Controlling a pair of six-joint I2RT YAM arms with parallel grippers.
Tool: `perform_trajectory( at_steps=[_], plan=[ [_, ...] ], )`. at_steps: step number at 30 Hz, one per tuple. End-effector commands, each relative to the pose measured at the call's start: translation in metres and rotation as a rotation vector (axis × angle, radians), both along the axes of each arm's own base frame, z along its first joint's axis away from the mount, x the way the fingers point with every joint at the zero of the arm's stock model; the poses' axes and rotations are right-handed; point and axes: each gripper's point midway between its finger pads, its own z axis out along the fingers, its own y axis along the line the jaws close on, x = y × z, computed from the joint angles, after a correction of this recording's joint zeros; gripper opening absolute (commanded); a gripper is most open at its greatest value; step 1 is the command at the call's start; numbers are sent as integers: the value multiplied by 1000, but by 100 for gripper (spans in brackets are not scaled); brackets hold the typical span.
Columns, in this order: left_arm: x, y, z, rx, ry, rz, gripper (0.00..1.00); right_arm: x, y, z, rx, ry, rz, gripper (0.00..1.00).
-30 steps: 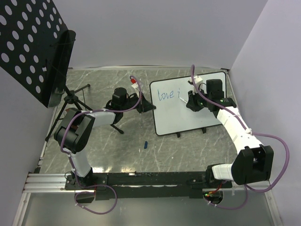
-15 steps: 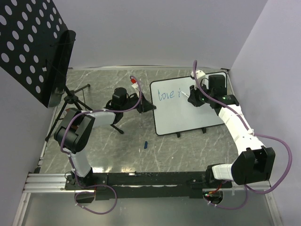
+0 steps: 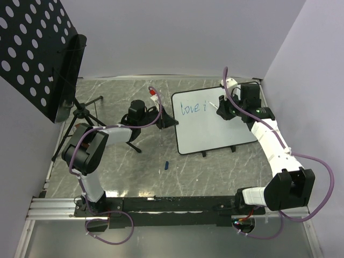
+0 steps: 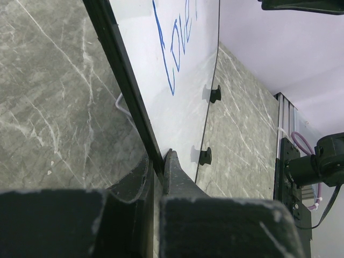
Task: Write a sentence on the whiteboard
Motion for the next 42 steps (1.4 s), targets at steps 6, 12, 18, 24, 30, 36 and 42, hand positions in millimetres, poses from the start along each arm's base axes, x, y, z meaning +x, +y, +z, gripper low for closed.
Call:
perform_trajectory(
  at_steps=[6, 12, 18, 24, 30, 36, 42],
  plan=[
    [1, -2, 4, 39, -140, -25, 1, 9, -8, 11, 1, -36, -35, 0],
    [1, -2, 3, 40, -140, -25, 1, 12, -6, 5, 5, -19, -27, 0],
    [0, -3, 3, 40, -140, -28, 1, 14, -4, 1, 9, -7, -23, 0],
    [0, -3, 3, 40, -140, -28, 1, 11, 1, -3, 21, 11, 0, 0],
    [1, -3, 3, 40, -140, -25, 1, 8, 2, -9, 20, 34, 16, 0],
    [2, -3, 4, 40, -143, -25, 1, 3, 3, -15, 16, 53, 31, 0],
    [1, -3, 4, 41, -142, -25, 1, -3, 2, -19, 11, 62, 33, 0]
  ],
)
